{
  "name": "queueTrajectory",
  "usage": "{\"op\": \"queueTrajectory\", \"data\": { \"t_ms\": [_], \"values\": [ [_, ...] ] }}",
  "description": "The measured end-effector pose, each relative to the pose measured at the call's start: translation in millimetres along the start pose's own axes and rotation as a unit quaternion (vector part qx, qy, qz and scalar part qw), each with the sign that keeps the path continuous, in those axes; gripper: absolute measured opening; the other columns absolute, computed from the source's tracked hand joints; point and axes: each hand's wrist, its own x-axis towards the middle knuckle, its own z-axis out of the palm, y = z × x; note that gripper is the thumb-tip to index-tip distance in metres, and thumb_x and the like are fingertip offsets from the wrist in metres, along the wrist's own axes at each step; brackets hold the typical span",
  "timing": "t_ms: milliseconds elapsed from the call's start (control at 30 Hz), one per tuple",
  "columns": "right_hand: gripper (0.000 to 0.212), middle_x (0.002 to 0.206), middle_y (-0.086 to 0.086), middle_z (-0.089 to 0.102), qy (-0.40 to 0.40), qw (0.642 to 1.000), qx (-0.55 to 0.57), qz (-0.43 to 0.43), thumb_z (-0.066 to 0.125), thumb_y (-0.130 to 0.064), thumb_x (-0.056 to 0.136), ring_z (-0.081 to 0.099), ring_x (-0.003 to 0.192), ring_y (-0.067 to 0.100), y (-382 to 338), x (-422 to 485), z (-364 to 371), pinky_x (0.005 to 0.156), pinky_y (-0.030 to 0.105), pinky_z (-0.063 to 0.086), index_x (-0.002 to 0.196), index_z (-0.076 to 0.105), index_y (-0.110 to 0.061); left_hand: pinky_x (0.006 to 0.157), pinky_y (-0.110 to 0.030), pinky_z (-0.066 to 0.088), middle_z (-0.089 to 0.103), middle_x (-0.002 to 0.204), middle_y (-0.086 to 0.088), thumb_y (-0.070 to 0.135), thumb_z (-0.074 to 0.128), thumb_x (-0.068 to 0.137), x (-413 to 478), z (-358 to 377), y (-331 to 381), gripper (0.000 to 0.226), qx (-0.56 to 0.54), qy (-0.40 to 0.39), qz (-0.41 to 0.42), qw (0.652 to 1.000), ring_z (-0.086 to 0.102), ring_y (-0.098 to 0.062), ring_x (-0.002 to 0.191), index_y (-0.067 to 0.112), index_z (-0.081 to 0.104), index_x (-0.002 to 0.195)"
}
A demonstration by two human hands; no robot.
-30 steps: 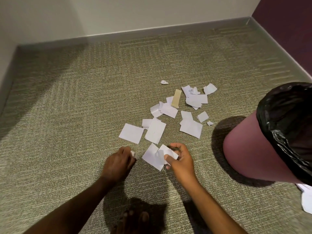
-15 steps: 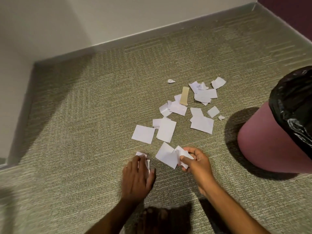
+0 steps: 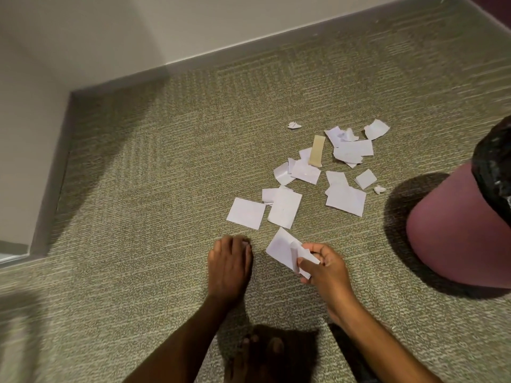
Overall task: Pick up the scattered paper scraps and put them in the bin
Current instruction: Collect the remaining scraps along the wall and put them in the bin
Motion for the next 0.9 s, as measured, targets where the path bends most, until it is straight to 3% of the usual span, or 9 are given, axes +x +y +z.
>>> {"op": "queueTrajectory", "data": {
  "t_ms": [133,300,400,533,633,700,767,833,900],
  "values": [
    [0.026,0.118,0.008,0.073,0.0,1.0,0.002,0.003,0.072,-0.003,0.097,0.074,0.091,0.024,-0.5,0.6,1.1,0.066,0.032,0.062,0.115,0.071,-0.022,0.081,-0.043,0.043,0.059,0.106,0.0,0.045,0.049,0.112,4.5,2.4,-2.4,0.026,-0.003,0.003,0.006,1.0,0.051,-0.023,0.093,0.023,0.062,0.115],
    [0.028,0.124,0.006,0.072,-0.009,1.0,0.017,0.008,0.072,-0.002,0.097,0.073,0.093,0.024,-0.6,-2.1,2.4,0.064,0.029,0.059,0.118,0.07,-0.021,0.071,-0.041,0.036,0.06,0.091,-0.003,0.034,0.056,0.111,3.3,2.6,1.6,0.02,0.016,0.015,0.025,0.999,0.047,-0.024,0.078,0.018,0.064,0.102],
    [0.03,0.128,0.004,0.069,-0.021,1.0,0.02,0.008,0.072,-0.002,0.097,0.072,0.096,0.024,0.3,-6.8,2.5,0.063,0.027,0.058,0.119,0.071,-0.021,0.067,-0.04,0.037,0.057,0.082,-0.002,0.034,0.052,0.112,6.5,-2.1,0.2,0.031,0.0,0.012,0.019,1.0,0.046,-0.021,0.072,0.019,0.062,0.088],
    [0.03,0.131,0.003,0.068,-0.037,0.999,0.015,0.012,0.072,-0.003,0.095,0.073,0.101,0.027,1.3,-11.0,2.7,0.066,0.03,0.06,0.118,0.072,-0.023,0.059,-0.034,0.032,0.056,0.073,0.003,0.044,0.036,0.114,19.1,-14.8,-15.6,0.053,-0.148,0.038,-0.102,0.983,0.049,-0.017,0.063,0.017,0.059,0.074],
    [0.031,0.128,-0.001,0.071,-0.043,0.999,0.02,0.017,0.071,0.0,0.095,0.074,0.104,0.029,1.1,-15.1,4.5,0.068,0.034,0.059,0.118,0.073,-0.02,0.055,-0.042,0.037,0.055,0.063,-0.002,0.051,0.046,0.112,26.5,-26.7,-27.7,0.057,-0.231,0.053,-0.197,0.951,0.048,-0.018,0.058,0.016,0.05,0.068],
    [0.032,0.126,0.0,0.073,-0.052,0.998,0.027,0.025,0.07,0.002,0.094,0.073,0.097,0.025,1.6,-17.3,8.1,0.067,0.035,0.056,0.119,0.073,-0.018,0.054,-0.035,0.04,0.059,0.064,0.004,0.051,0.057,0.109,22.1,-35.1,-26.0,0.048,-0.257,0.026,-0.199,0.945,0.053,-0.007,0.058,0.02,0.053,0.073],
    [0.034,0.127,0.002,0.074,-0.059,0.997,0.031,0.03,0.069,0.003,0.093,0.072,0.092,0.023,3.5,-18.5,12.9,0.067,0.035,0.054,0.119,0.074,-0.018,0.054,-0.018,0.043,0.068,0.069,0.008,0.042,0.062,0.109,17.0,-38.1,-20.8,0.039,-0.313,0.003,-0.203,0.928,0.068,0.002,0.067,0.017,0.06,0.079],
    [0.035,0.13,0.002,0.073,-0.062,0.997,0.018,0.032,0.07,0.002,0.093,0.073,0.094,0.021,5.7,-19.1,18.1,0.065,0.032,0.054,0.119,0.074,-0.02,0.056,-0.019,0.046,0.071,0.071,0.005,0.04,0.061,0.109,15.4,-35.1,-17.2,0.04,-0.333,0.003,-0.222,0.916,0.069,0.003,0.07,0.013,0.063,0.078],
    [0.034,0.13,0.003,0.073,-0.062,0.997,0.018,0.034,0.07,0.001,0.093,0.074,0.093,0.021,5.1,-20.3,23.3,0.064,0.029,0.055,0.119,0.074,-0.021,0.055,-0.022,0.04,0.067,0.065,0.005,0.042,0.06,0.109,15.1,-34.3,-10.4,0.047,-0.349,-0.004,-0.258,0.901,0.058,-0.001,0.056,0.012,0.066,0.073]
  ]
}}
